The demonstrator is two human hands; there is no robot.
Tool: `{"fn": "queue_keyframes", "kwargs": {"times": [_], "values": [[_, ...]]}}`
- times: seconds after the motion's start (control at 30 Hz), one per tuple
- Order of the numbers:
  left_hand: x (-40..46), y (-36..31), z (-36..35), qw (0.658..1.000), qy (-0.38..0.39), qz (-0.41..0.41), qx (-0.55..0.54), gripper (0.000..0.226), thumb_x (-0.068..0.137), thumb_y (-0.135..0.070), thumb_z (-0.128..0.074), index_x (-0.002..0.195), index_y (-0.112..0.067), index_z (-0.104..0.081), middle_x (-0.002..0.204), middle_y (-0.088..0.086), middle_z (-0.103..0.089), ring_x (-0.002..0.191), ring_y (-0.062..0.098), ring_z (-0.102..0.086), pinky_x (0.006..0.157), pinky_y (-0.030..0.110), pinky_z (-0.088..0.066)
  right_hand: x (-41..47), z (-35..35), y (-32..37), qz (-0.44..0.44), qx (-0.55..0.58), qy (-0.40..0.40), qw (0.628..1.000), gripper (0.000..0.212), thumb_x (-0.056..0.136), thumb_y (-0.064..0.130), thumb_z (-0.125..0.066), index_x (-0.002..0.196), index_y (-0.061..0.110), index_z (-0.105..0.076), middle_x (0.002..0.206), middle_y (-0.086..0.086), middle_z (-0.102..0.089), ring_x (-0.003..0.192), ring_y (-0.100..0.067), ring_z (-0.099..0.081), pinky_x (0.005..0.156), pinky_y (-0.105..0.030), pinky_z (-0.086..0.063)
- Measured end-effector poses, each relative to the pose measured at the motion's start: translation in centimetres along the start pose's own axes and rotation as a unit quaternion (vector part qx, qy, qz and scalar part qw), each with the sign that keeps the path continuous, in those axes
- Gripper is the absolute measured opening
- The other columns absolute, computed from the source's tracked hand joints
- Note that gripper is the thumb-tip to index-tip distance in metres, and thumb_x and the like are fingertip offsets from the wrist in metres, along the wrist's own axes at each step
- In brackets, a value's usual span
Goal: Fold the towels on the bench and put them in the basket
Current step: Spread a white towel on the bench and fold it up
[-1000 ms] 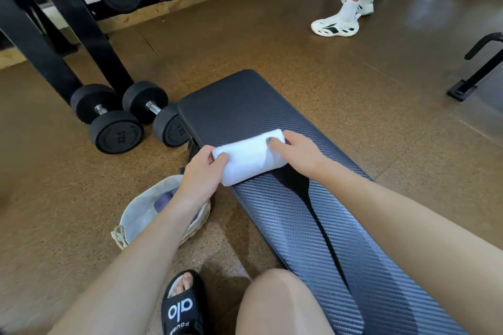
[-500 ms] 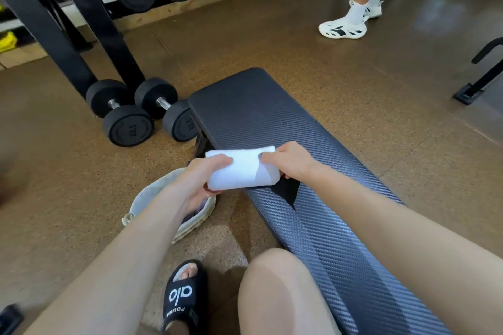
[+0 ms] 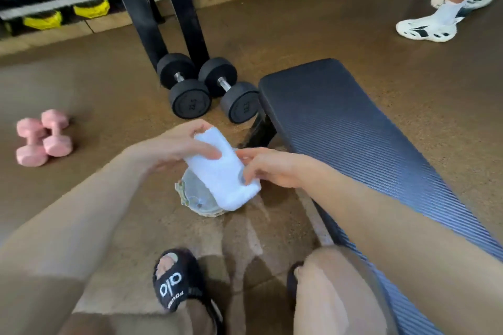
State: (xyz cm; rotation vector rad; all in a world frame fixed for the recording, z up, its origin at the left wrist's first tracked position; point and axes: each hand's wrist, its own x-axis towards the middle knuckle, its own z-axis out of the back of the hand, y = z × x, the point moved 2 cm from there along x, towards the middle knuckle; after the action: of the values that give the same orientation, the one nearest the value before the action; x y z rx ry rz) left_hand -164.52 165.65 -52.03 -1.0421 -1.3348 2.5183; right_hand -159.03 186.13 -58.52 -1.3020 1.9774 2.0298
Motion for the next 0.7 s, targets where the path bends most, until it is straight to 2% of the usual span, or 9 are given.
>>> {"fn": "queue_keyframes", "kwargs": {"times": [0.1,0.17,0.23,0.3,0.33,0.4,0.5,0.6,0.7], "values": [[1.4,1.8,2.1,0.999,0.004,0.023,0.046,0.056,0.049,-0.049,-0.085,0.1,-0.039,-0.064,0.117,0.0,-0.061,0.1,0.023,-0.06,0.075,0.042,-0.048,4.1,-1.2,-1.1,-0.036,0.035,0.072,0.996,0.068,0.064,0.008,-0.066,0.131,0.011,-0.059,0.128,-0.005,-0.06,0.12,-0.025,-0.053,0.105,-0.039,-0.036],[2.7,4.0,3.2,0.998,0.009,0.042,0.047,0.054,0.049,-0.048,-0.085,0.098,-0.042,-0.064,0.118,0.002,-0.061,0.099,0.02,-0.059,0.075,0.038,-0.046,6.7,-1.7,-2.2,-0.056,0.058,0.081,0.993,0.068,0.062,0.011,-0.069,0.13,0.009,-0.06,0.127,-0.01,-0.061,0.119,-0.029,-0.053,0.108,-0.04,-0.037],[4.4,6.4,3.8,0.998,0.029,0.052,0.036,0.051,0.051,-0.045,-0.085,0.098,-0.041,-0.066,0.12,0.012,-0.061,0.096,0.021,-0.06,0.076,0.041,-0.046,9.3,-1.8,-3.1,-0.06,0.055,0.075,0.994,0.068,0.067,0.008,-0.067,0.134,0.01,-0.058,0.136,-0.014,-0.061,0.128,-0.035,-0.055,0.111,-0.041,-0.039],[6.1,8.3,4.2,0.996,0.058,0.059,0.026,0.048,0.059,-0.037,-0.084,0.103,-0.035,-0.066,0.112,0.014,-0.06,0.091,0.019,-0.058,0.073,0.037,-0.043,11.6,-1.4,-3.6,-0.054,0.058,0.082,0.993,0.071,0.074,0.001,-0.058,0.142,0.021,-0.053,0.144,-0.011,-0.056,0.134,-0.03,-0.052,0.109,-0.04,-0.042],[7.0,9.1,4.3,0.995,0.068,0.067,0.016,0.046,0.065,-0.03,-0.083,0.107,-0.032,-0.065,0.107,0.01,-0.059,0.088,0.017,-0.057,0.072,0.034,-0.042,12.7,-1.3,-3.7,-0.056,0.066,0.097,0.991,0.073,0.074,-0.002,-0.054,0.143,0.023,-0.053,0.143,-0.011,-0.056,0.133,-0.028,-0.053,0.106,-0.038,-0.043],[8.9,10.9,4.7,0.993,0.09,0.082,0.0,0.045,0.068,-0.023,-0.081,0.11,-0.028,-0.065,0.105,0.009,-0.062,0.089,0.018,-0.06,0.074,0.034,-0.045,15.0,-1.3,-4.3,-0.082,0.083,0.113,0.987,0.068,0.071,-0.005,-0.051,0.136,0.016,-0.056,0.132,-0.012,-0.061,0.124,-0.027,-0.057,0.101,-0.037,-0.045],[11.8,13.6,5.1,0.991,0.102,0.085,0.004,0.05,0.061,-0.028,-0.082,0.108,-0.03,-0.067,0.113,0.012,-0.066,0.096,0.022,-0.064,0.08,0.039,-0.048,18.5,-1.1,-6.1,-0.116,0.065,0.102,0.986,0.066,0.067,-0.002,-0.055,0.133,0.002,-0.055,0.128,-0.012,-0.062,0.124,-0.032,-0.057,0.112,-0.043,-0.041],[14.4,16.1,5.1,0.993,0.069,0.081,0.055,0.043,0.074,-0.023,-0.082,0.112,-0.029,-0.064,0.103,0.0,-0.062,0.088,0.012,-0.059,0.069,0.027,-0.045,22.0,-0.4,-8.4,-0.124,0.018,0.076,0.989,0.07,0.072,0.003,-0.057,0.142,0.004,-0.05,0.14,-0.019,-0.057,0.131,-0.036,-0.052,0.115,-0.048,-0.038],[17.0,19.2,4.6,0.992,0.051,0.081,0.085,0.042,0.08,-0.021,-0.082,0.116,-0.026,-0.061,0.105,-0.007,-0.059,0.084,0.005,-0.055,0.061,0.021,-0.039,24.8,0.3,-10.8,-0.145,0.0,0.044,0.988,0.073,0.067,0.01,-0.067,0.138,-0.001,-0.052,0.138,-0.023,-0.056,0.129,-0.037,-0.054,0.114,-0.051,-0.039]]}}
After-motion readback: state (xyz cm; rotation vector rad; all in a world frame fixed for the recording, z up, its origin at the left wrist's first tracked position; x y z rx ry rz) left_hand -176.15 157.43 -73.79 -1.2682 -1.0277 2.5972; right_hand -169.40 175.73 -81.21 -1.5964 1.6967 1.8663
